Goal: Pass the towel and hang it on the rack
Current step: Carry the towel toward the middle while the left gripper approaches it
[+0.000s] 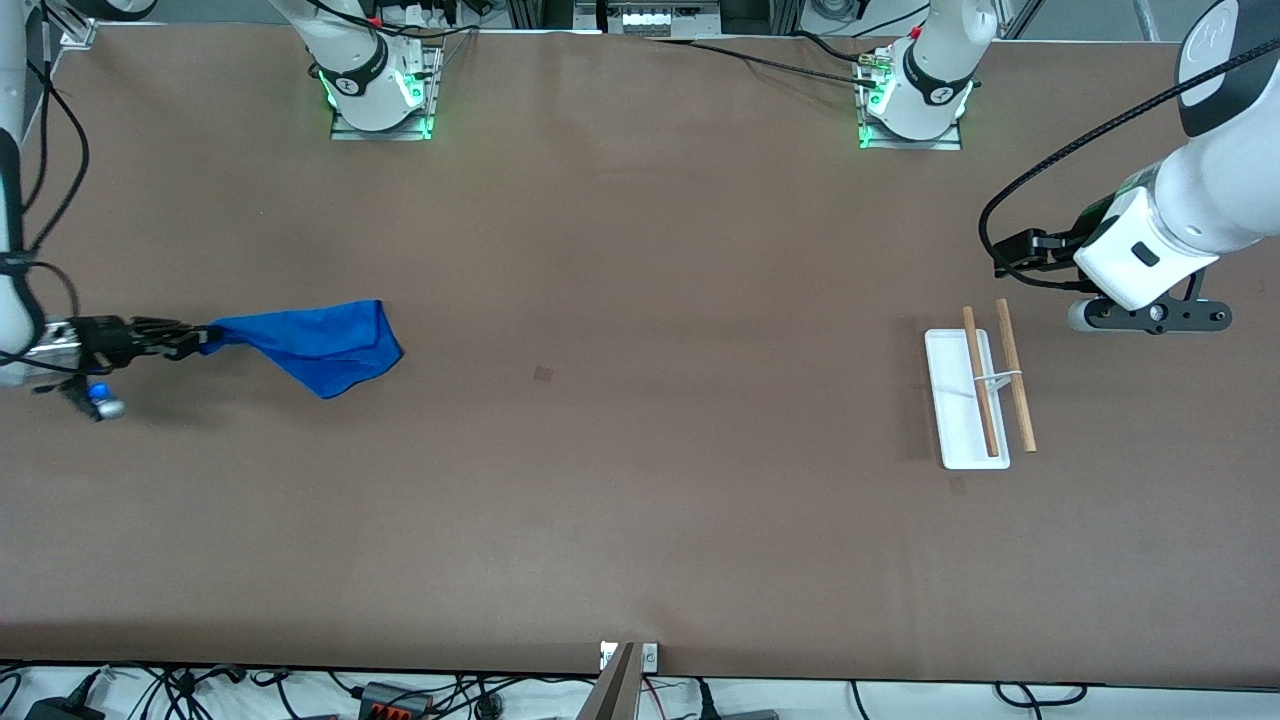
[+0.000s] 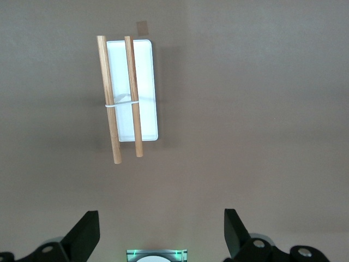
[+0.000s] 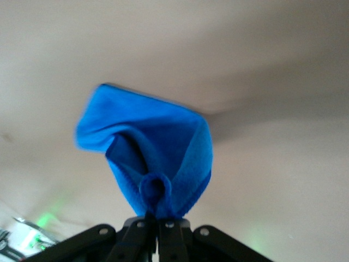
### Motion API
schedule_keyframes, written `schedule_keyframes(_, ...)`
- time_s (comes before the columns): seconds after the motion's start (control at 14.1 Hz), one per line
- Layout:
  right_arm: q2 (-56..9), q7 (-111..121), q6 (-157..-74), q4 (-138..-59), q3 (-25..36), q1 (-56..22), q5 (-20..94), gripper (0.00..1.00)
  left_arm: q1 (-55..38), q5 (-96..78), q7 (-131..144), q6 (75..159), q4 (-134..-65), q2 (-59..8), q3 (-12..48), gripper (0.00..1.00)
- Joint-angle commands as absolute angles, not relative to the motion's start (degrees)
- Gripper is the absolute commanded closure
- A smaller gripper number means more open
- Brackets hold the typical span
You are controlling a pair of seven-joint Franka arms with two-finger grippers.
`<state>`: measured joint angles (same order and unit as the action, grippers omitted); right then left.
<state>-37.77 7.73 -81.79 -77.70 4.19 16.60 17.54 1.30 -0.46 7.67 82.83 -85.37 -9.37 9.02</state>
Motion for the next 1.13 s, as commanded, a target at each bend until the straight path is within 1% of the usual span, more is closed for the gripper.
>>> schedule_keyframes(0.0, -38.1, 8.3, -74.8, -65.9, 4.4, 11.2, 14.9, 1.0, 1.1, 0.2, 8.1, 81.4, -83.5, -10.2, 9.1, 0.0)
schedule_keyframes(0.07, -38.0, 8.7, -73.9, -63.6, 4.1, 9.5, 15.2, 1.0, 1.1, 0.2, 8.2, 81.4, -83.5, -10.3, 9.1, 0.0)
schedule_keyframes(0.21, -36.3, 9.3, -72.6, -61.8, 0.6, 5.9, 15.3, 1.0, 1.2, 0.2, 8.2, 81.5, -83.5, -10.3, 9.1, 0.0)
schedule_keyframes(0.42, -35.5, 8.4, -74.8, -58.7, -9.4, 2.2, 15.3, 1.0, 1.7, -0.4, 8.1, 81.4, -83.6, -10.5, 9.0, 0.0)
schedule_keyframes(0.64, -35.5, 8.9, -82.9, -58.5, -20.0, 1.9, 15.3, 1.0, 1.5, -0.6, 8.4, 81.1, -83.8, -11.6, 9.0, 0.0)
schedule_keyframes(0.78, -35.5, 8.3, -85.5, -58.5, -27.2, 1.8, 15.3, 1.0, 1.0, -0.8, 7.0, 81.2, -83.8, -13.4, 9.1, 0.0)
schedule_keyframes(0.99, -35.9, 8.4, -93.7, -58.5, -37.6, 1.2, 15.1, 1.0, 1.8, -9.6, -7.2, 88.4, -84.5, -20.0, 10.5, 0.0)
schedule_keyframes(1.06, -35.8, 8.4, -96.6, -58.5, -38.5, -0.4, 14.9, 1.0, 1.8, -10.7, -11.6, 90.2, -84.7, -22.0, 10.5, 0.0)
